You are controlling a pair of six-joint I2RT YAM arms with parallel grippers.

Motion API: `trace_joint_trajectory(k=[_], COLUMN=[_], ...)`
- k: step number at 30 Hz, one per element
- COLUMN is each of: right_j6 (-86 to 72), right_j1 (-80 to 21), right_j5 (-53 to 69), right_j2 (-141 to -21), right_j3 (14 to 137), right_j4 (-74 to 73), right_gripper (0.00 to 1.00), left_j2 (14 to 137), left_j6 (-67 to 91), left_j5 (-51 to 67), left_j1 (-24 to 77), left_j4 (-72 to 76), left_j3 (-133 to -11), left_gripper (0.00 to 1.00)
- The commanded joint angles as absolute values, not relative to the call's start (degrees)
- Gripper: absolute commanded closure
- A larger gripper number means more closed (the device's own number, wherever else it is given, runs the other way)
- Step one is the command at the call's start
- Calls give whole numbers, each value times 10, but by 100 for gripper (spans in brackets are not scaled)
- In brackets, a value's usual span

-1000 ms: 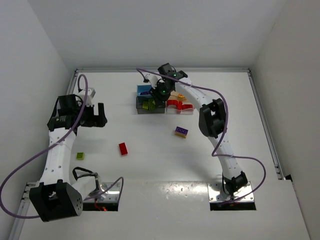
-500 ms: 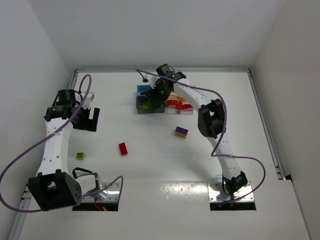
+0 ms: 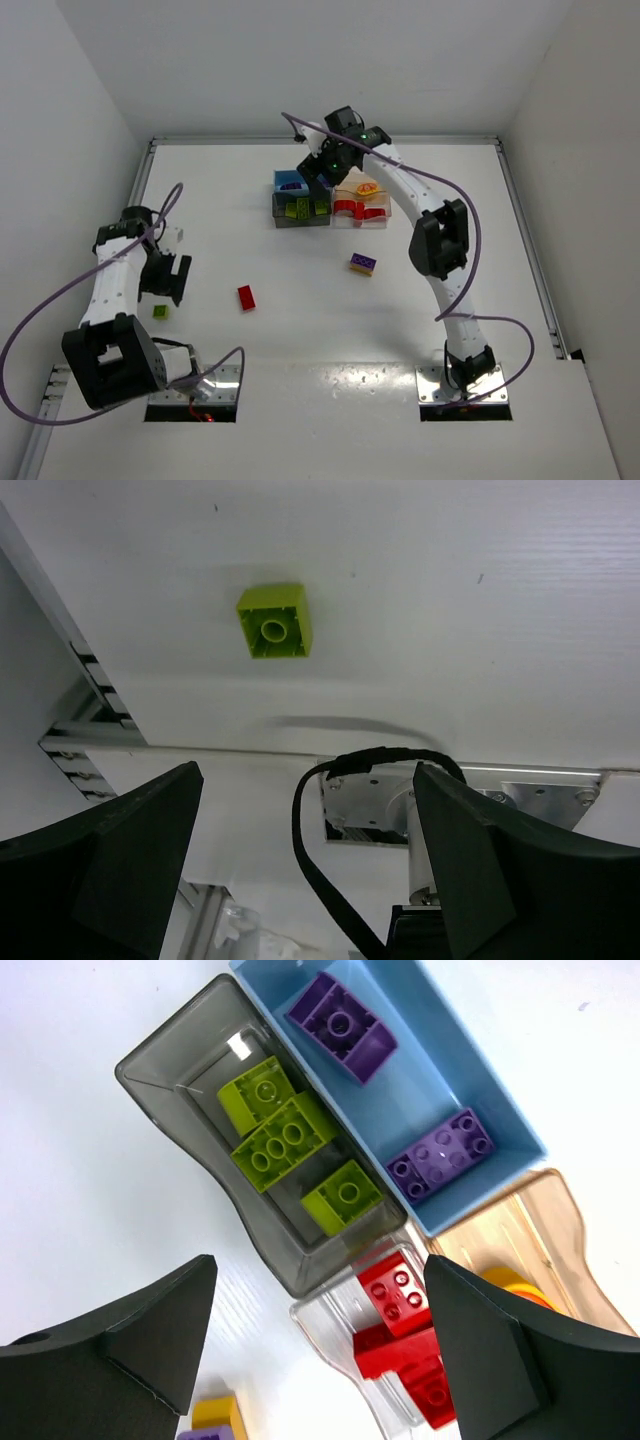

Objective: Sort the legos into containers by color

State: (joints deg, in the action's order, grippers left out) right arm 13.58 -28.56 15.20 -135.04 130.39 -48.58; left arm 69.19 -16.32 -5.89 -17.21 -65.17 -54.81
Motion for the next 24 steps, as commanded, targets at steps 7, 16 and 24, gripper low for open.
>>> trace_joint_trajectory(k=[7,16,24], right_j6=[120,114,114], right_j1=[-265,-254,-254], right_j5=[151,151,151], right_j2=[-1308,-1303,-1303], right_j3=[1321,1310,1310], right_j4=[-512,-518,-523], right_gripper=[15,15,15], left_j2=[802,892,940], left_j6=[-166,-154,-149], left_j5=[-58,-33,-27], left_j1=[-259,-281,-287], left_j4=[-599,-558,-521], left_j3=[-506,-518,-528], left_gripper=[8,21,32])
